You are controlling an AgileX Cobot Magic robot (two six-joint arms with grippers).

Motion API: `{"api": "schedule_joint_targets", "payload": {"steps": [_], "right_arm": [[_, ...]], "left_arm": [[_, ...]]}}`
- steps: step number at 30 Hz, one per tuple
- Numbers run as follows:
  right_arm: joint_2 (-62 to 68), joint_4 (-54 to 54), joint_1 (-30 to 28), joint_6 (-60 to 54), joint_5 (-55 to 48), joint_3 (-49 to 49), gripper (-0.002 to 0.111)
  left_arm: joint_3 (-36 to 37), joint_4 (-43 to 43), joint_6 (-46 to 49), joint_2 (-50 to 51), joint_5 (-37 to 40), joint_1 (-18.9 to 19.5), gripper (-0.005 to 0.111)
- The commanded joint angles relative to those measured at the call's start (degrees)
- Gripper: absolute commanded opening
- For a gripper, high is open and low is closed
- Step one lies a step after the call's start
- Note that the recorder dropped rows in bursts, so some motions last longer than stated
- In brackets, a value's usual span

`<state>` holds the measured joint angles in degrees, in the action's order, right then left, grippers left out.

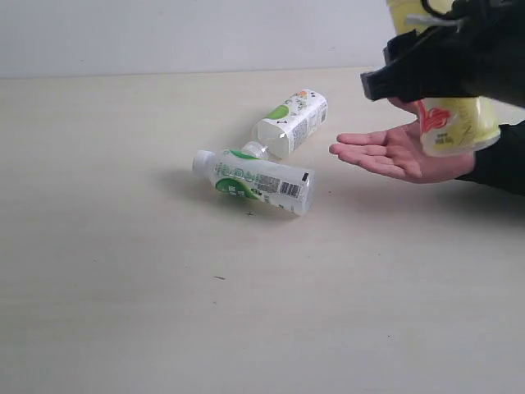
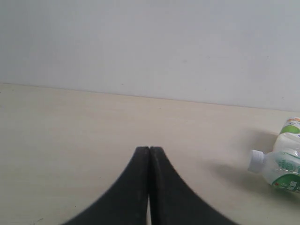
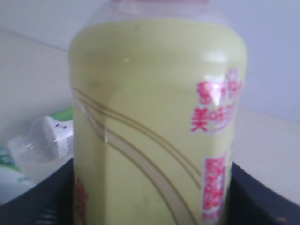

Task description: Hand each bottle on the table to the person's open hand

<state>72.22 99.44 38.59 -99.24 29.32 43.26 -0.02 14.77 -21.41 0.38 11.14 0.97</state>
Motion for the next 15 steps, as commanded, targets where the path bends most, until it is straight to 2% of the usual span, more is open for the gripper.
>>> {"api": "schedule_joint_targets", "payload": {"steps": [1, 3, 5, 6, 9, 13, 15], "right_arm": [[3.83, 0.51, -5.71, -7.64, 0.59, 5.09, 0.000], [7.35, 0.51, -8.11, -11.06, 3.15, 7.51, 0.000], [11.88, 0.51, -8.38, -14.23, 15.11, 9.93, 0.000], [15.27, 0.51, -8.38, -21.62, 22.02, 11.16, 0.000], [19.08, 0.51, -8.38, -22.21, 30.90, 13.15, 0.000], [20.00, 0.51, -8.38, -22.10, 31.06, 13.12, 0.000], [19.60, 0.51, -8.38, -17.80, 26.99, 11.89, 0.000]], "left_arm": [[0.02, 0.01, -0.06, -0.38, -0.06, 0.05, 0.000], [0.02, 0.01, -0.06, -0.38, -0.06, 0.05, 0.000], [0.02, 0.01, -0.06, -0.38, -0.06, 0.05, 0.000], [0.02, 0.01, -0.06, -0.38, -0.06, 0.05, 0.000], [0.02, 0.01, -0.06, -0.38, -0.06, 0.05, 0.000], [0.02, 0.01, -0.06, -0.38, -0.06, 0.05, 0.000], [0.02, 0.01, -0.06, -0.38, -0.06, 0.05, 0.000]]}}
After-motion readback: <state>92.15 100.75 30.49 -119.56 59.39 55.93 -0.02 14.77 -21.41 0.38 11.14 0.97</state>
